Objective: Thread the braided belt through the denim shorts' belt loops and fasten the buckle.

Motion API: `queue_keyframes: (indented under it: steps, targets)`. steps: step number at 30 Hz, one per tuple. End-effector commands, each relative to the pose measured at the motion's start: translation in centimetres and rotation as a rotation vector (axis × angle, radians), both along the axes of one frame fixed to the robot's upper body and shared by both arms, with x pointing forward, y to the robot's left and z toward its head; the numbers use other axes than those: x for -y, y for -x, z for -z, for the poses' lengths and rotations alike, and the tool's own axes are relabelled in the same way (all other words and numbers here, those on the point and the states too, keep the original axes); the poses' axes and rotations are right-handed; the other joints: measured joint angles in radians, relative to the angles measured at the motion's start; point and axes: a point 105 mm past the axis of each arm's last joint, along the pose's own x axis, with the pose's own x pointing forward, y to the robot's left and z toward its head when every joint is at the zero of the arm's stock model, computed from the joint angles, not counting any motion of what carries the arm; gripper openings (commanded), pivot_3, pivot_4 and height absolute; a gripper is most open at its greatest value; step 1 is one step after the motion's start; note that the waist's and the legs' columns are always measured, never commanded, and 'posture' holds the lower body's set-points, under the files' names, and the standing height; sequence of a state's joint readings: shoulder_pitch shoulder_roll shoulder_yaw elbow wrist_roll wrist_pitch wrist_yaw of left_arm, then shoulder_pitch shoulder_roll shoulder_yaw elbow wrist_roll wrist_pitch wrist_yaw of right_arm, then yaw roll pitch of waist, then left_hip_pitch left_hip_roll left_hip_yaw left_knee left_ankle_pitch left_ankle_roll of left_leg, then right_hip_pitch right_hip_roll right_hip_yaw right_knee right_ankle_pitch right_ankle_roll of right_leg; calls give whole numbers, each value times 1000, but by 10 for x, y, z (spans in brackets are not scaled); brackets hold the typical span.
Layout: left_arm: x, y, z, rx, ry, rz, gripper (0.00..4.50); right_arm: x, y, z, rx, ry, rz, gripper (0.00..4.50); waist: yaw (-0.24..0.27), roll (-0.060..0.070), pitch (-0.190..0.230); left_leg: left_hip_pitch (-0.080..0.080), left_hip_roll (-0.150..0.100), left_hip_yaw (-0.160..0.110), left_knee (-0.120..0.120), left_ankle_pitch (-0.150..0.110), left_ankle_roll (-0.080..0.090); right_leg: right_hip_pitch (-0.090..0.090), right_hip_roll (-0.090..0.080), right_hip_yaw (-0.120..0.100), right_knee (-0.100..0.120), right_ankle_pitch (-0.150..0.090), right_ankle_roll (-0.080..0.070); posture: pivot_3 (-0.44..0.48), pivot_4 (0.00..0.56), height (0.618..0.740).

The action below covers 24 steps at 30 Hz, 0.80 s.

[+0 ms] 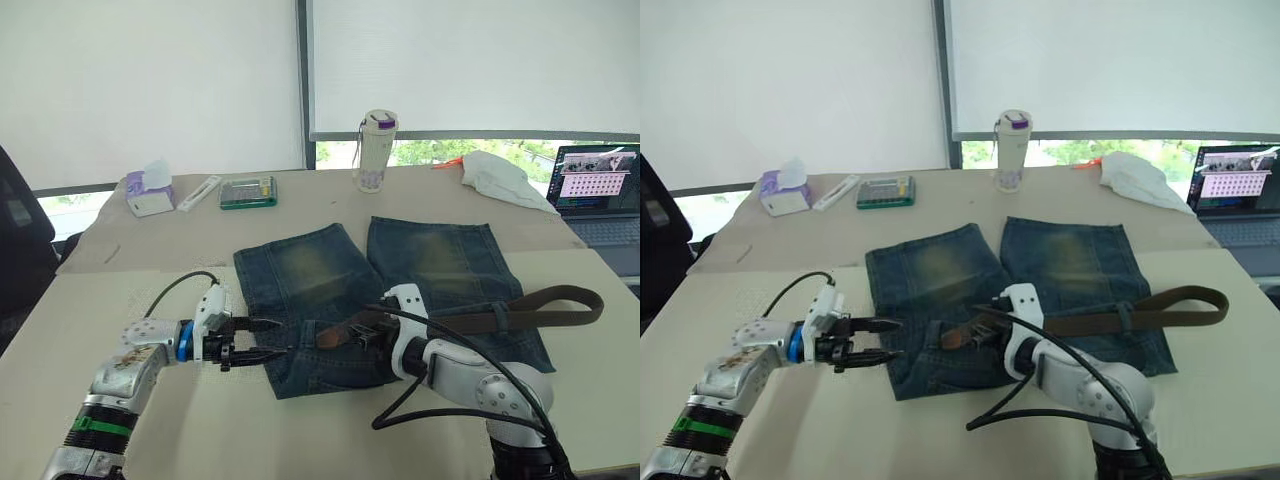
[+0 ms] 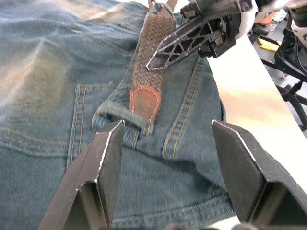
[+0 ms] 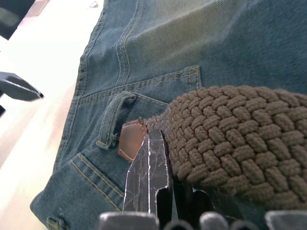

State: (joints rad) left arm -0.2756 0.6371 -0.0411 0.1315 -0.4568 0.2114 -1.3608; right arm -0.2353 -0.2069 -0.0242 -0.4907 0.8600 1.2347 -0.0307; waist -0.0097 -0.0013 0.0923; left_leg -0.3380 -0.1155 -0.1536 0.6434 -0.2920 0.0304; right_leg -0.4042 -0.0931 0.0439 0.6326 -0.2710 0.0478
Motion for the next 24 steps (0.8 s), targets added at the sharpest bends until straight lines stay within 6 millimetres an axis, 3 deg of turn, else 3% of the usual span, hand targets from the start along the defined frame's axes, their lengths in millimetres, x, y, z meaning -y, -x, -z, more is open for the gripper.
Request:
queue_keyframes:
  steps: [1,8,16,24]
  targets:
    - [-2,-1,4,53,-34,19,3047,-5,-9,2,-18,-25,30,0,-5,0,0,0,0,0,0,0,0,0,0,0,0,0,0,0,150,740]
    - [1,-13,19,-77,-21,-80,3047,-23,-18,-6,-27,-140,20,0,-11,0,0,0,1,0,0,0,0,-1,1,0,1,0,0,0,150,740]
    - [13,-27,23,-302,26,-190,3047,-50,-12,-9,8,-144,-145,0,-31,0,0,1,2,-1,0,0,0,-2,1,0,12,0,0,0,150,740]
    - [16,-24,20,-369,55,-203,3047,-54,-11,-2,57,-74,-195,0,-35,0,0,1,4,-1,0,-2,-3,-3,3,0,14,0,0,0,150,740]
